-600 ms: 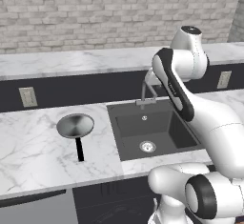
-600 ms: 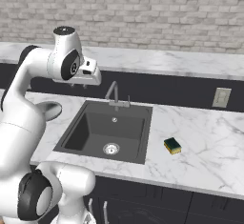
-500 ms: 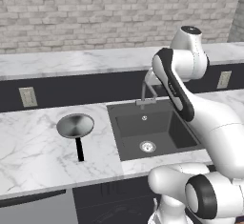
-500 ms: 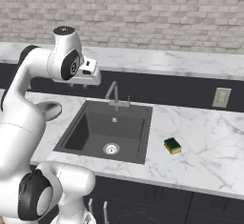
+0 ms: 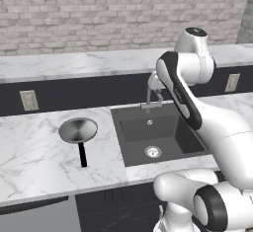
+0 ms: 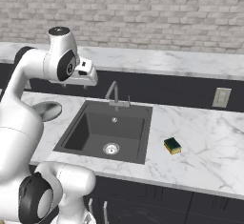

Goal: Pick the pan and sponge and place them into the sink. Then turn on the water.

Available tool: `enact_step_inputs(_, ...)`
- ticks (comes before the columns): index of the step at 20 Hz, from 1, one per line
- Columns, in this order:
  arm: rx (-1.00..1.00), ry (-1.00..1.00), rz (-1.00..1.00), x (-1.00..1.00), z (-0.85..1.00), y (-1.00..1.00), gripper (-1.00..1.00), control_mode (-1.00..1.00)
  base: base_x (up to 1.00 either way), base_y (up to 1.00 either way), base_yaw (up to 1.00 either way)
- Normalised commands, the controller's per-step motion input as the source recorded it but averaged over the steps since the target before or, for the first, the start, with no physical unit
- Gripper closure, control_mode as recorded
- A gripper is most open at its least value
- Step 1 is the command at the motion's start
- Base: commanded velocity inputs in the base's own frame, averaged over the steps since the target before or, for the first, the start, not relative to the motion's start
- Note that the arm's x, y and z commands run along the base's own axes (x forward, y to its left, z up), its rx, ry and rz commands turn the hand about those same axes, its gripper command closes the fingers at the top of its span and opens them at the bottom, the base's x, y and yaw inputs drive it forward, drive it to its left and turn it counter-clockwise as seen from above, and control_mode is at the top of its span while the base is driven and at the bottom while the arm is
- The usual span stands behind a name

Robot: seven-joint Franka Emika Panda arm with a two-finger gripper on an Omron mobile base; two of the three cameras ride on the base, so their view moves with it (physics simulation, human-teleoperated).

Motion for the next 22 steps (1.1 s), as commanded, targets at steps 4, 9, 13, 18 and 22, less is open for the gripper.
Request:
enact_step_inputs(4,0.00,0.01,0.00,-0.09,-0.04,0.14,-1.00,-1.00,0.00,0.00,0.00)
enact_step_inputs(9,0.00,0.02,0.00,-0.07,-0.09,0.18,-1.00,-1.00,0.00,0.00,0.00)
enact_step_inputs(13,0.00,0.01,0.00,-0.06,-0.12,0.18,-1.00,-1.00,0.00,0.00,0.00)
enact_step_inputs(18,0.01,0.00,0.00,-0.06,-0.10,0.20,-1.00,-1.00,0.00,0.00,0.00)
enact_step_inputs(22,0.02,0.00,-0.02,-0.01,-0.10,0.23,-1.00,-1.00,0.00,0.00,0.00)
